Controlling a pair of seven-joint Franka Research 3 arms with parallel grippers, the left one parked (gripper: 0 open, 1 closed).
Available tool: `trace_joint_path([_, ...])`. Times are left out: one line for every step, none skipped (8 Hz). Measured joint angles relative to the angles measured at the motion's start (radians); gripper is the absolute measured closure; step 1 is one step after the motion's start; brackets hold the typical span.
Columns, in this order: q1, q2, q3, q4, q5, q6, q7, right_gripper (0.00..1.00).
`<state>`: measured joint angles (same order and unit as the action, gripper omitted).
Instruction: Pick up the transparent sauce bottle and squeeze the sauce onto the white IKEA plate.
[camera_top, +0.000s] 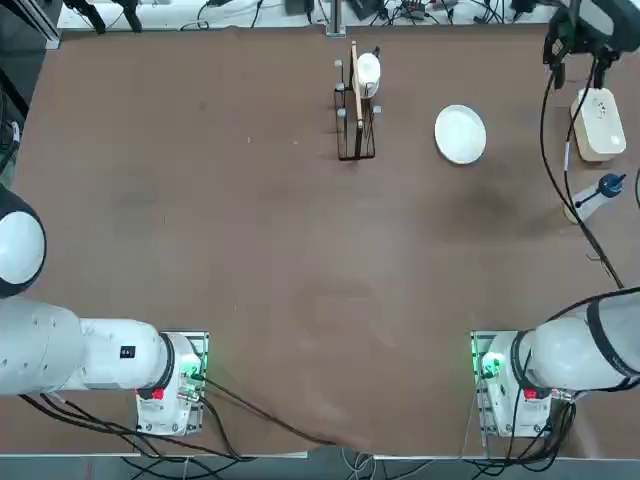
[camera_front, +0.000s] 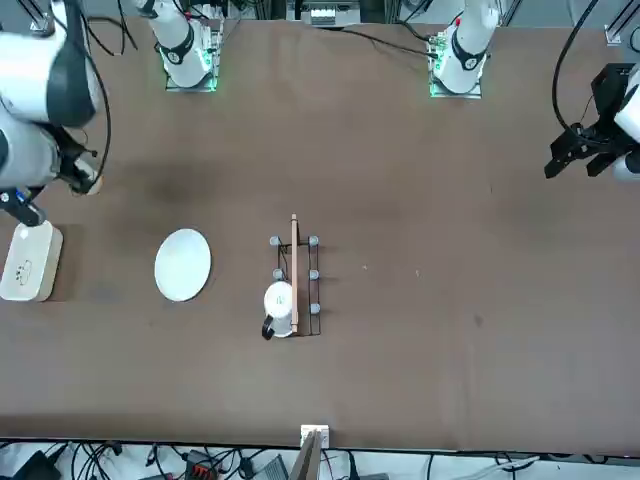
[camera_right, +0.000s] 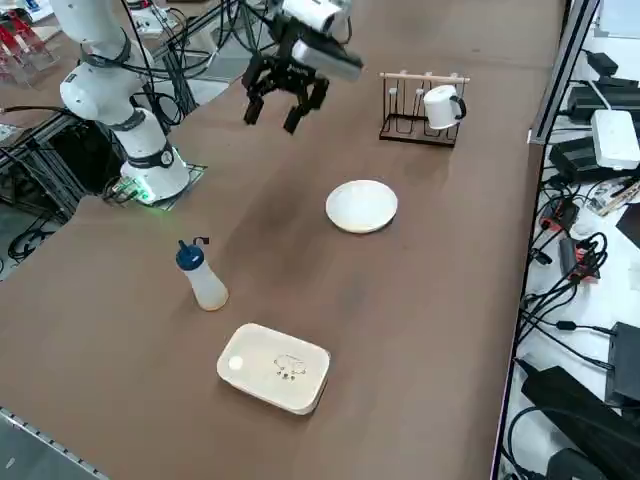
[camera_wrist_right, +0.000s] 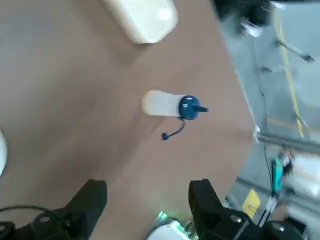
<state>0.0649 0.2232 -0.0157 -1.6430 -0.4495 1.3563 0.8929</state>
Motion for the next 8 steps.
trace_joint_path([-0.001, 0.024, -0.003, -0.03, -0.052, -0.005, 0.141, 0.0])
trace_joint_path([0.001, 0.038, -0.003, -0.09, -0.114, -0.003, 0.29, 0.0])
trace_joint_path([0.004, 0.051, -0.002, -0.162, -0.178, 0.013, 0.433, 0.0])
trace_joint_path([0.009, 0.067, 0.0, -0.231, -0.246, 0.033, 0.565, 0.0])
trace_joint_path([0.011, 0.094, 0.001, -0.279, -0.311, 0.043, 0.695, 0.0])
trace_joint_path([0.009, 0.136, -0.001, -0.303, -0.376, 0.048, 0.845, 0.0])
trace_joint_path([-0.003, 0.188, -0.006, -0.308, -0.432, 0.052, 1.003, 0.0])
trace_joint_path([-0.022, 0.237, -0.008, -0.308, -0.465, 0.055, 1.148, 0.0])
